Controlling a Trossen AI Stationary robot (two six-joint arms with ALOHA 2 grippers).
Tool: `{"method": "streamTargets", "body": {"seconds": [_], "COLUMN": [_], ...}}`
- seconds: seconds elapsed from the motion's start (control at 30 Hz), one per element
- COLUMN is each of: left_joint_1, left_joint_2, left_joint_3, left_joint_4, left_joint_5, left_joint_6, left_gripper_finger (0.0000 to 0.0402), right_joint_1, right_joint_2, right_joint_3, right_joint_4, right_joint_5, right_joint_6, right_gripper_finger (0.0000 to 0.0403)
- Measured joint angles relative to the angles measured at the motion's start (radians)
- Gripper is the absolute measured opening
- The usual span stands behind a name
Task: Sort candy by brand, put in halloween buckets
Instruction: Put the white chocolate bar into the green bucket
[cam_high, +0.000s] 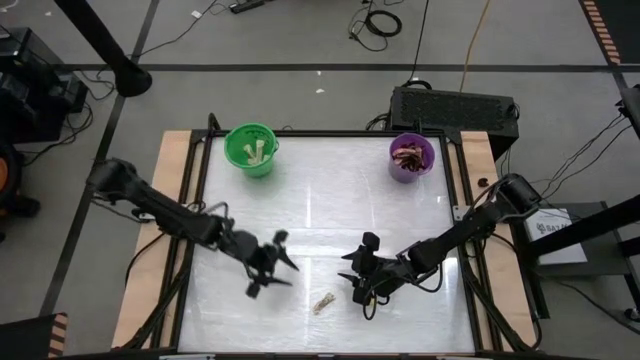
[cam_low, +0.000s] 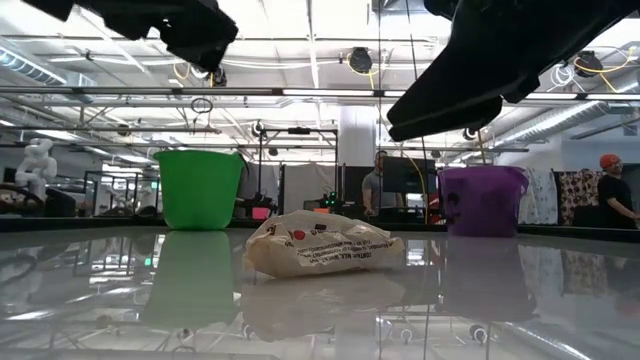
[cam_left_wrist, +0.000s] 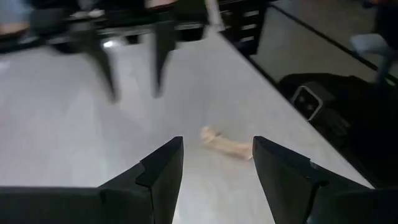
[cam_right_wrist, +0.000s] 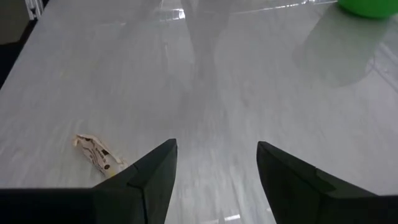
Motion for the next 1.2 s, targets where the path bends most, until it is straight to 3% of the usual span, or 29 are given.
{"method": "streamTargets", "body": {"seconds": [0.3, 0.5, 0.67, 0.83, 0.93, 1.2], "left_joint_1": [-0.096, -0.102, -0.129, -0.186, -0.193, -0.193], "left_joint_2": [0.322, 0.454, 0.538, 0.663, 0.709, 0.726], "left_joint_3": [0.000, 0.013, 0.142, 0.397, 0.504, 0.535], "left_joint_4": [0.427, 0.655, 0.568, 0.192, 0.069, 0.009], "left_joint_5": [0.000, 0.073, 0.067, 0.026, 0.019, 0.030], "left_joint_6": [0.041, 0.041, 0.041, 0.155, 0.175, 0.144], "left_gripper_finger": [0.0200, 0.0200, 0.0200, 0.0200, 0.0200, 0.0200], "right_joint_1": [0.000, 0.000, -0.002, -0.002, -0.002, -0.002], "right_joint_2": [0.000, 0.000, 0.000, 0.000, 0.000, 0.000], "right_joint_3": [0.000, 0.000, 0.000, 0.000, 0.001, 0.001], "right_joint_4": [0.000, 0.000, 0.000, 0.000, 0.000, 0.002], "right_joint_5": [-0.001, -0.001, 0.000, 0.000, 0.000, 0.003], "right_joint_6": [0.008, 0.008, 0.007, 0.005, 0.007, 0.008], "right_gripper_finger": [0.0212, 0.0212, 0.0212, 0.0212, 0.0212, 0.0212]}}
